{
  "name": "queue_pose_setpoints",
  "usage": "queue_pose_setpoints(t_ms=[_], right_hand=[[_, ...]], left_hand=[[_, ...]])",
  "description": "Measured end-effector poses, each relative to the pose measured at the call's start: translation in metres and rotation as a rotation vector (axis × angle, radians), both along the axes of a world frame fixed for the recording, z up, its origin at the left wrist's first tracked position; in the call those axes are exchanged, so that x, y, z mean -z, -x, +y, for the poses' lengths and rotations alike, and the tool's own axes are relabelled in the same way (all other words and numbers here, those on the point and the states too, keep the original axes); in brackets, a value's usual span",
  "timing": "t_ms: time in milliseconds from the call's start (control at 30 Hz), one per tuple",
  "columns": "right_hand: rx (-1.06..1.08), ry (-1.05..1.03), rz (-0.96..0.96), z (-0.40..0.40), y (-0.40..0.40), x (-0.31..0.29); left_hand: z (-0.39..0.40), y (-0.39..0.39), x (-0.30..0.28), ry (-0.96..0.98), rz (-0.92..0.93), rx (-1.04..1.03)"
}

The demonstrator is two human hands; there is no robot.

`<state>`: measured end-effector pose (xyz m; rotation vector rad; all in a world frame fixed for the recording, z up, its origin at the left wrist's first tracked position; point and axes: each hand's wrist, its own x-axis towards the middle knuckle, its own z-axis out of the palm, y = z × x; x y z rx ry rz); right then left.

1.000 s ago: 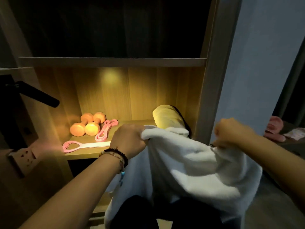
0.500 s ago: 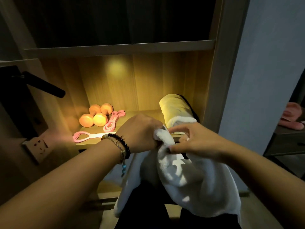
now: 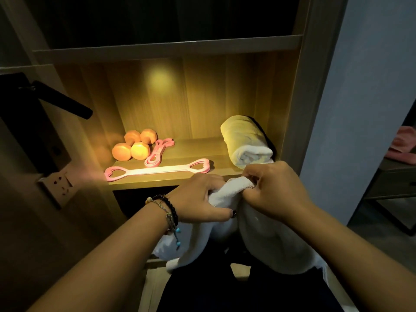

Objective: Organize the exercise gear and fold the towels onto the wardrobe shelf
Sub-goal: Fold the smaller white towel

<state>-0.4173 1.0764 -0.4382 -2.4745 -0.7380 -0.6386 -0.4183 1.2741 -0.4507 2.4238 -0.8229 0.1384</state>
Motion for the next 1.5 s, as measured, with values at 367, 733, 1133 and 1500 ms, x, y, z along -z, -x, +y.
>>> queue_pose_setpoints(t_ms=[367, 733, 1133, 1500], right_hand=[[0.043, -0.208, 0.039, 0.005, 0.002, 0.045], [0.072, -0.291, 0.005, 0.003, 0.013, 0.069], [0.109, -0.326, -0.035, -0.002, 0.007, 0.069], [0.084, -0.315, -0.012, -0.007, 0.016, 0.077]], left_hand=[[0.017, 0.024, 0.054, -0.256, -0.326, -0.280], [0.042, 0.060, 0.098, -0.134, -0.400, -0.528], [0.058, 0.064, 0.103, 0.107, -0.446, -0.654], [0.051, 0.094, 0.110, 0.197, -0.538, -0.729]])
